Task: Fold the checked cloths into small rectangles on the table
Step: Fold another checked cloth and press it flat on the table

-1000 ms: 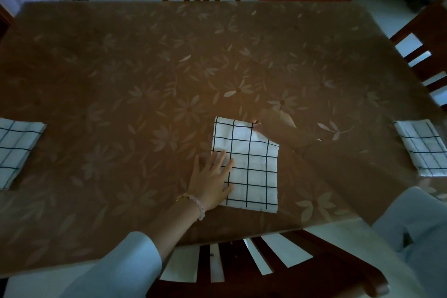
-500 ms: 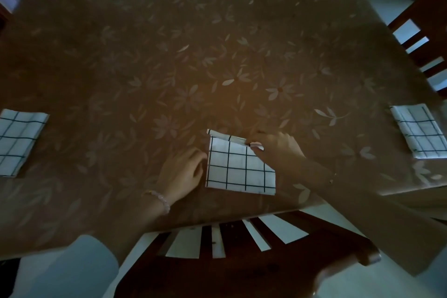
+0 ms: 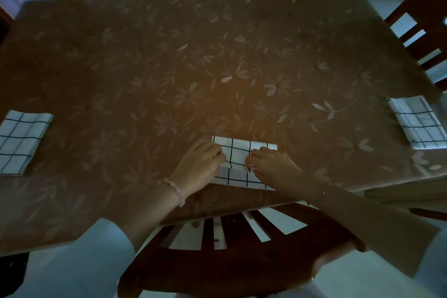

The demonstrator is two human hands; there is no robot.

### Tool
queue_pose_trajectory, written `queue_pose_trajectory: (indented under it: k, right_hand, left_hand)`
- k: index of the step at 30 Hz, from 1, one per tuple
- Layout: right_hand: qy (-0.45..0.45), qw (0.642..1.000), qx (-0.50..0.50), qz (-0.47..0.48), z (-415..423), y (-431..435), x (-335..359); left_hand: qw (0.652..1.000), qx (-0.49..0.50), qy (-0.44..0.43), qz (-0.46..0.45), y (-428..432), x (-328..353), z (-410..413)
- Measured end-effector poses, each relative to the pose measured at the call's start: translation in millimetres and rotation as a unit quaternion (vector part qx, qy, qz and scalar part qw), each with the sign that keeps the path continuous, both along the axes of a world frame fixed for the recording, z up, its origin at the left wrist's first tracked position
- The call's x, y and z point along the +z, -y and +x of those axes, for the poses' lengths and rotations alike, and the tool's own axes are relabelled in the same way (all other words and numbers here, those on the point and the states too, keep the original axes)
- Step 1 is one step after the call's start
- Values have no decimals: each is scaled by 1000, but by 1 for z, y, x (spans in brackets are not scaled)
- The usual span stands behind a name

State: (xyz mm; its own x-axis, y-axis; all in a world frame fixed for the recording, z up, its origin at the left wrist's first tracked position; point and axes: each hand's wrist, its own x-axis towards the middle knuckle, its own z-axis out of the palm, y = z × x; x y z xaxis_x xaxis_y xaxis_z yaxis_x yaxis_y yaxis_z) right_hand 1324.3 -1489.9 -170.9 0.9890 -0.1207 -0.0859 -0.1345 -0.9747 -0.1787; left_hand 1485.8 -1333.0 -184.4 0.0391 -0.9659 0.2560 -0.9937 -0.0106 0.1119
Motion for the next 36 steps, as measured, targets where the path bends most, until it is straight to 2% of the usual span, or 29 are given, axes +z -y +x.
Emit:
queue_pose_trajectory:
  k: [7, 13, 19, 28, 32, 36]
  right_hand:
    - [-16, 999, 29, 21, -11, -3, -17]
    - [-52, 997, 17, 54, -13, -8, -26]
    - [-125, 990, 4, 64, -14, -11, -23]
    - [-136, 987, -14, 81, -15, -11, -22]
    - [-116, 985, -64, 107, -6, -9, -18]
    - [-100, 984, -106, 99, 2, -6, -18]
  left_hand:
    - [997, -47, 8, 54, -12, -13, -8]
    - [994, -42, 20, 99, -13, -20, -5]
    - [990, -52, 19, 127, -16, -26, -1]
    - [987, -69, 18, 144, -22, -26, 1]
    - [983, -73, 24, 165, -17, -25, 1]
    - [977, -30, 19, 208, -4, -21, -3]
